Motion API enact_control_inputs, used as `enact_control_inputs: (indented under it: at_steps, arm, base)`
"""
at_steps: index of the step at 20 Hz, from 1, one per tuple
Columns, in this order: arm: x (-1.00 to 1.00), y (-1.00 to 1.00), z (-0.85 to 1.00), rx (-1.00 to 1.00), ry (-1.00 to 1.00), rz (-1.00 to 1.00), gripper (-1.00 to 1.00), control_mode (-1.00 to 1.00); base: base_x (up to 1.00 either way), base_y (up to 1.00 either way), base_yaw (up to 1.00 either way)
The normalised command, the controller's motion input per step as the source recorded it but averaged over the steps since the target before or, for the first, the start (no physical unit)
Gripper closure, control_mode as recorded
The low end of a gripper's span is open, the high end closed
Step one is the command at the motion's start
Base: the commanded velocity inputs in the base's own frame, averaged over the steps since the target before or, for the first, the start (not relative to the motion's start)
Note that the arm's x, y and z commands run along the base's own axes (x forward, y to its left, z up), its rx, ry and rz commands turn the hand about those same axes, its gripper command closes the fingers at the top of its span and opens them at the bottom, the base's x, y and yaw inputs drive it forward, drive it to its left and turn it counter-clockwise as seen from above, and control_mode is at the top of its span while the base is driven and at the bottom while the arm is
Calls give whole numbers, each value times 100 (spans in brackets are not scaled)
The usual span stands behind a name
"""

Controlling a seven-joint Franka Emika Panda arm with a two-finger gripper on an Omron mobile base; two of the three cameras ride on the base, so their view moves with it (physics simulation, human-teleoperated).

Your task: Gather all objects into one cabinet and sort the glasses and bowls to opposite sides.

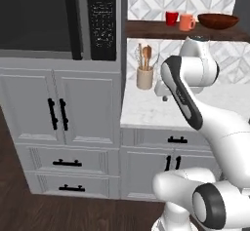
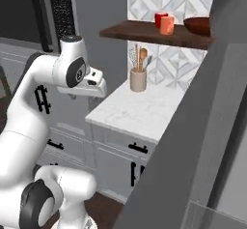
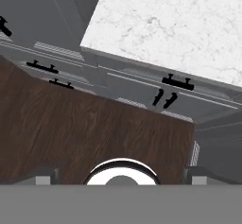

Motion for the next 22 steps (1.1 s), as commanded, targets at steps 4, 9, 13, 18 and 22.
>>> enact_control_inputs:
  at_steps: [4,9,13,18,22]
  arm:
    - [0,0,0,0,0,0,-100,100]
    - [0,0,0,0,0,0,-100,100]
    - [0,0,0,0,0,0,-100,100]
    - [0,0,0,0,0,0,-100,100]
    - [0,0,0,0,0,0,-100,100]
  base:
    - [-8,0,52]
    - [0,4,55]
    - [0,9,56]
    - [0,22,63]
    - [0,25,70]
